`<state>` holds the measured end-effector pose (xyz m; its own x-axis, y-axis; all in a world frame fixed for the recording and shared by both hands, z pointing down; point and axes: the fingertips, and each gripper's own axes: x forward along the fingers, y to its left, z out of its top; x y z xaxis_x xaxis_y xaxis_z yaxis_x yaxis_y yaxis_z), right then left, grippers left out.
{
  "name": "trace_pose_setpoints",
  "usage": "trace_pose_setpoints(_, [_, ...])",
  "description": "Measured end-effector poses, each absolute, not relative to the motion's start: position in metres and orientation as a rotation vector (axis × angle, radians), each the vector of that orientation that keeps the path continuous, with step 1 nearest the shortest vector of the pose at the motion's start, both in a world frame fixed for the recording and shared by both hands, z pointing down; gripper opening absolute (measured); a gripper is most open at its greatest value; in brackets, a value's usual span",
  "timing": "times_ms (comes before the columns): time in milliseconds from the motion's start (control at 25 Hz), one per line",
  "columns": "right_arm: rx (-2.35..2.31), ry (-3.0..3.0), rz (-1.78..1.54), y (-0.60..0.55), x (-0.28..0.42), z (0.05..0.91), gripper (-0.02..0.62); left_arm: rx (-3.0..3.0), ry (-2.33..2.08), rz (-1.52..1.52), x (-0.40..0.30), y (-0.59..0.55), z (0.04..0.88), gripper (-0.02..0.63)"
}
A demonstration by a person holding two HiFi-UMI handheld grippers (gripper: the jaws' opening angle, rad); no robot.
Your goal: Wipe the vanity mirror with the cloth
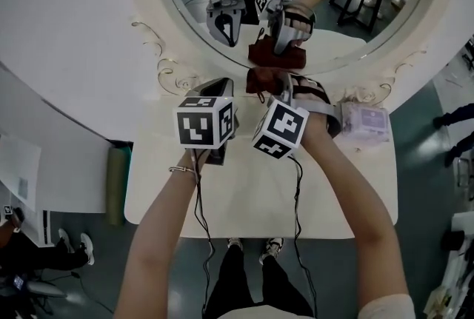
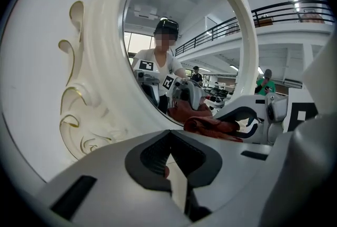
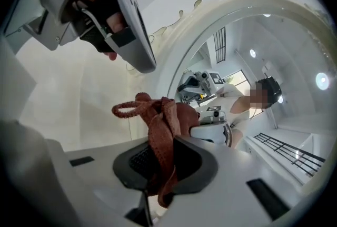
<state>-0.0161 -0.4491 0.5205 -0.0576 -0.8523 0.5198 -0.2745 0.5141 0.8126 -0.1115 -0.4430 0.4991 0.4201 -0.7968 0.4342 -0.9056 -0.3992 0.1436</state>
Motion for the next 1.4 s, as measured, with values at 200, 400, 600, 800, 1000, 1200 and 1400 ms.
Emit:
trace_pose_setpoints(200, [1.01,-1.609,-0.633,-0.447,-0.014,0.502,0.06,2.341,-1.466,0.421,-0.107,-0.445,0.486,0.005])
trace_pose_setpoints(400, [1.081,-1.596,-0.698,-0.452,0.006,0.43,0.058,2.415,-1.528,0.381,-0.091,-0.459,0.422,0.006])
trace_pose_setpoints(600, [1.215,-1.549,-0.797,-0.456,0.036,0.324,0.06,2.527,-1.586,0.275,-0.07,-0.469,0.325,0.005])
trace_pose_setpoints(800, [1.354,-1.473,-0.916,-0.445,0.067,0.221,0.058,2.624,-1.614,0.155,-0.045,-0.463,0.237,0.006])
trace_pose_setpoints(1000, [1.468,-1.378,-1.025,-0.437,0.1,0.131,0.06,2.747,-1.632,0.052,-0.008,-0.456,0.155,0.006])
trace_pose_setpoints(1200, [1.522,-1.311,-1.107,-0.432,0.116,0.078,0.06,2.812,-1.603,-0.028,0.024,-0.451,0.106,0.006])
trace_pose_setpoints(1400, [1.529,-1.286,-1.153,-0.432,0.12,0.062,0.06,2.842,-1.605,-0.066,0.04,-0.447,0.092,0.005])
